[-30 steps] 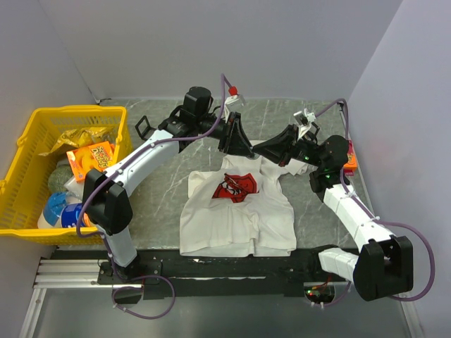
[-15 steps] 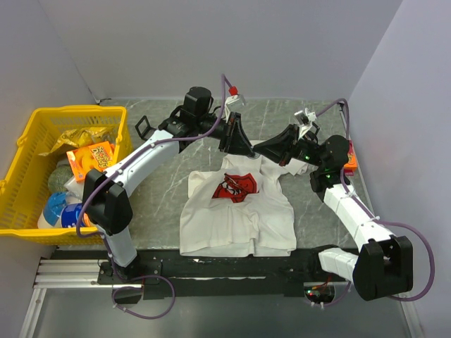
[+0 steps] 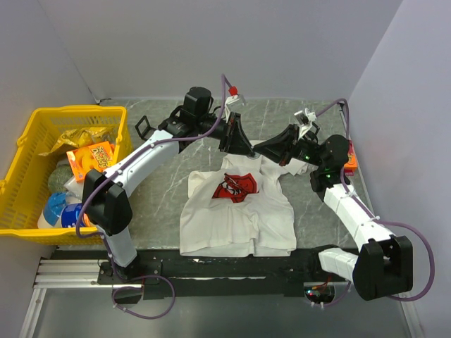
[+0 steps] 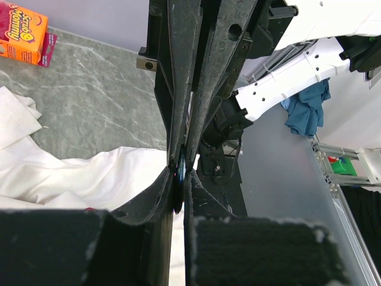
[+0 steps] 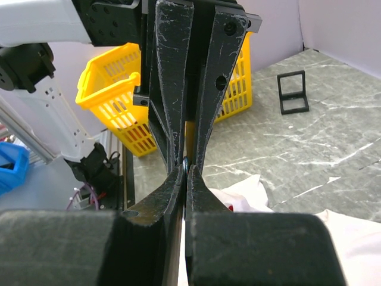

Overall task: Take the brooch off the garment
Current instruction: Close the brooch.

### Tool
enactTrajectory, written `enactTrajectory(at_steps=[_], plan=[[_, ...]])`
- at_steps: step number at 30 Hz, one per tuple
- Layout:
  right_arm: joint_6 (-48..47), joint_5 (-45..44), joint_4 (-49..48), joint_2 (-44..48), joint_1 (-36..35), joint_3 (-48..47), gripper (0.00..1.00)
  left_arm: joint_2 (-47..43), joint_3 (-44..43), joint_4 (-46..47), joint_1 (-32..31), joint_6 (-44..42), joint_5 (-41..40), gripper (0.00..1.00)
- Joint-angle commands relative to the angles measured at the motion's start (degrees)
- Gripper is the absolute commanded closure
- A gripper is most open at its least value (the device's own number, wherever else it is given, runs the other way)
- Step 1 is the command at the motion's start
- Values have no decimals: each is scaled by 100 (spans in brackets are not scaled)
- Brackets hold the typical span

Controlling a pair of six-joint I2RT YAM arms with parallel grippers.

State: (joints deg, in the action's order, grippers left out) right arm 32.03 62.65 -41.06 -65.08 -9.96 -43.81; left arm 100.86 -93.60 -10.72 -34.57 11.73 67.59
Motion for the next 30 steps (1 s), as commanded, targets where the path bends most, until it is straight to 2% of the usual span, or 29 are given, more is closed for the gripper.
enactTrajectory(at_steps=[1, 3, 8, 11, 12, 15, 16, 19, 24, 30], plan=[[-424, 546, 325, 39, -50, -338, 87, -128, -35, 123, 47, -109, -343, 93], [-732, 721, 1027, 74, -50, -619, 80, -163, -18, 27, 47, -205, -326, 91], [-2164, 994, 3116, 136, -50, -1391, 73, -242, -35, -517, 38, -662, -326, 89], [-2876, 1231, 3980, 22, -50, -1883, 73, -225, -123, -1228, 3, -1154, -352, 88], [-3061, 1258, 4592, -13, -50, -1998, 73, -190, -193, -1413, -6, -1581, -361, 88], [-3843, 1241, 5587, -136, -50, -2412, 78, -111, -351, -2196, -41, -2189, -378, 88], [-4045, 1241, 5739, -171, -50, -2491, 80, -84, -413, -2624, -50, -2375, -405, 88], [-4275, 1275, 6144, -277, -59, -2676, 85, -75, -475, -3004, -77, -2701, -474, 88], [-5056, 1215, 6839, -356, -243, -2703, 86, -189, -334, -2980, -94, -2763, -580, 88], [-4716, 1003, 6111, -277, -560, -2009, 84, -224, -387, -3112, -147, -2895, -458, 88]])
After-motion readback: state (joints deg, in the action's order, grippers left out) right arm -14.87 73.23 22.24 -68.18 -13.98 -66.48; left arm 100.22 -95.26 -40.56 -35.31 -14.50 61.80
